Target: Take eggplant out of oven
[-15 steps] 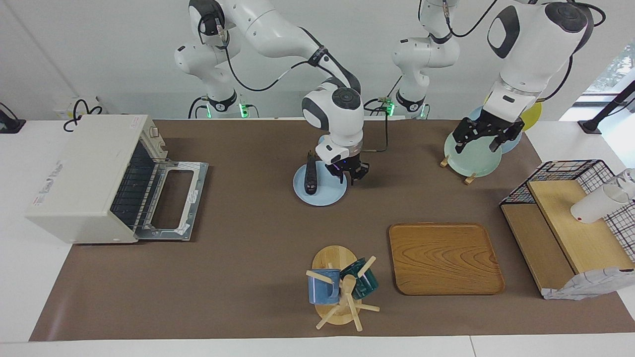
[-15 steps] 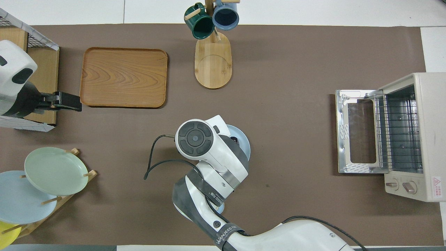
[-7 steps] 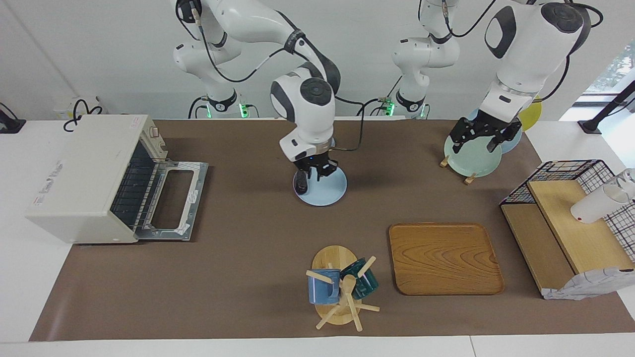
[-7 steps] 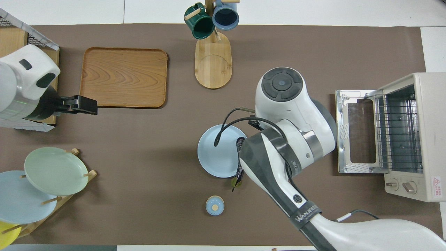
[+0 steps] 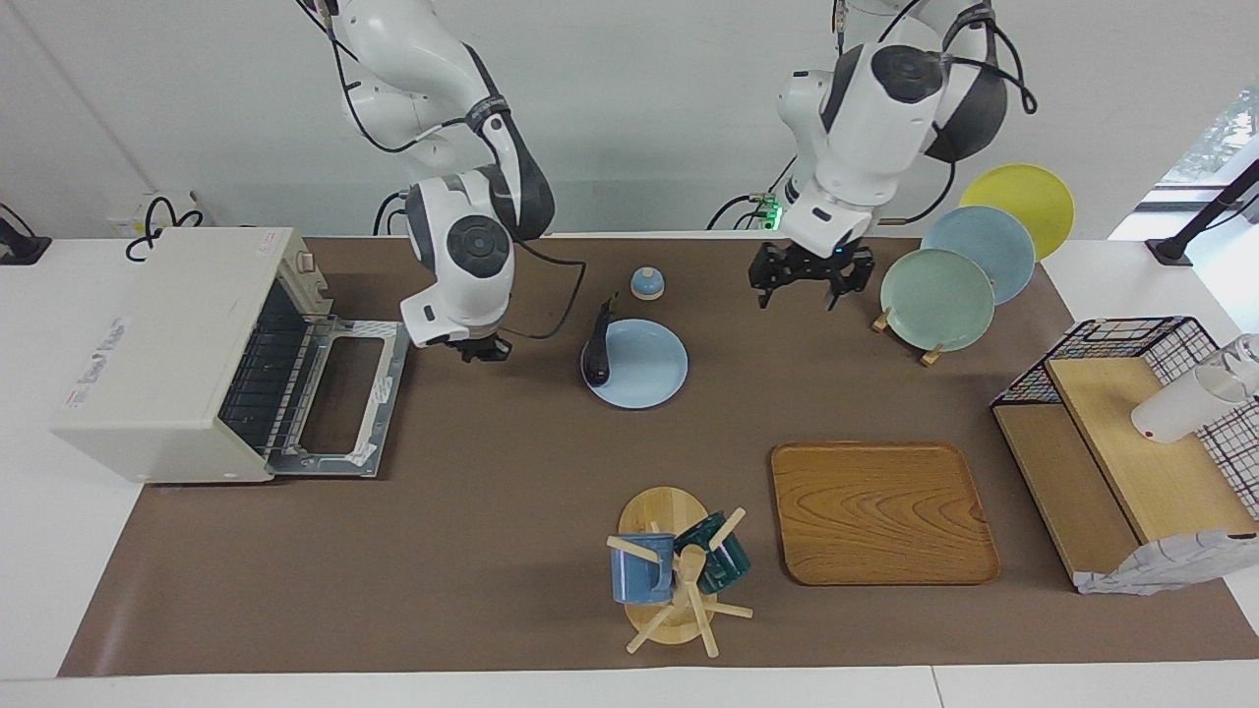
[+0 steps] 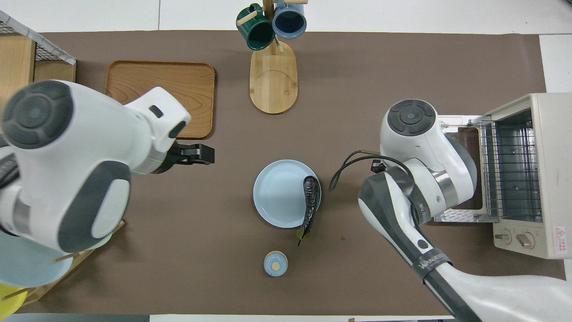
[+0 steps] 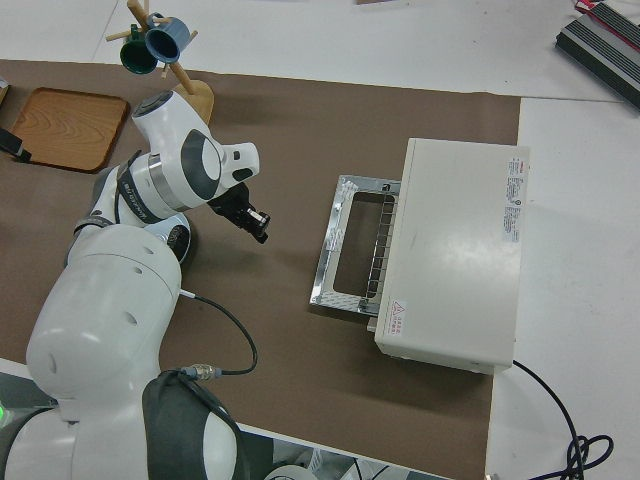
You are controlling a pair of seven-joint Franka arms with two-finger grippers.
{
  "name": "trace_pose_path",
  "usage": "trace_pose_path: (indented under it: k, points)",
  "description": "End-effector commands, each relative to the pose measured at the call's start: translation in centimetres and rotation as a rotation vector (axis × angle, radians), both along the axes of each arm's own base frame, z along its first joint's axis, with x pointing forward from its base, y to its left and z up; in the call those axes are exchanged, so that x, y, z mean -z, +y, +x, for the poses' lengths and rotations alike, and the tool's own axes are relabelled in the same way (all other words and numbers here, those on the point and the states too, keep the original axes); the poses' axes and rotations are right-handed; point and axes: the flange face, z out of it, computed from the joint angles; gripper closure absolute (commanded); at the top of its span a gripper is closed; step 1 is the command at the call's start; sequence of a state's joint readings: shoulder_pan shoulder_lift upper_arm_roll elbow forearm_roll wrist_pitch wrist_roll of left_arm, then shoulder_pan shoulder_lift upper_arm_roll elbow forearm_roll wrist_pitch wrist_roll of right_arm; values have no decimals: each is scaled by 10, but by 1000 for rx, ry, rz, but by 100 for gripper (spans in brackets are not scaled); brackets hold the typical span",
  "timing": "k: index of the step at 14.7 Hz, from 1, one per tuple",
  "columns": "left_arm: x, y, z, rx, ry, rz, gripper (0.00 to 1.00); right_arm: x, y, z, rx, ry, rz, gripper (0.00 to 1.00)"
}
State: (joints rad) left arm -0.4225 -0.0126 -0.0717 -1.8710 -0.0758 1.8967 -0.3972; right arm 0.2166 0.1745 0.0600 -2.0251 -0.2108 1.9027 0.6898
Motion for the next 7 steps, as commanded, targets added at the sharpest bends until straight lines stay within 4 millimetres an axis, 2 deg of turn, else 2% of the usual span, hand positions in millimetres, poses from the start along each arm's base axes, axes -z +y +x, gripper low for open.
trace_pose_path:
  k: [1, 2, 4, 6, 7]
  points:
    - [41, -59, -14, -21, 4, -16, 0, 18, -53, -12, -52, -26, 24, 100]
    - [60, -81, -23, -18, 6, -17, 0, 25, -58, -14, -56, -34, 31, 100]
    - [92, -129, -55, -11, -1, -28, 0, 34, -76, -14, -35, -63, 47, 100]
    - [115, -153, -75, 15, -24, -49, 0, 41, -81, -13, -46, -73, 58, 100]
    - [131, -165, -80, 28, -22, -49, 0, 43, -92, -11, -55, -73, 64, 100]
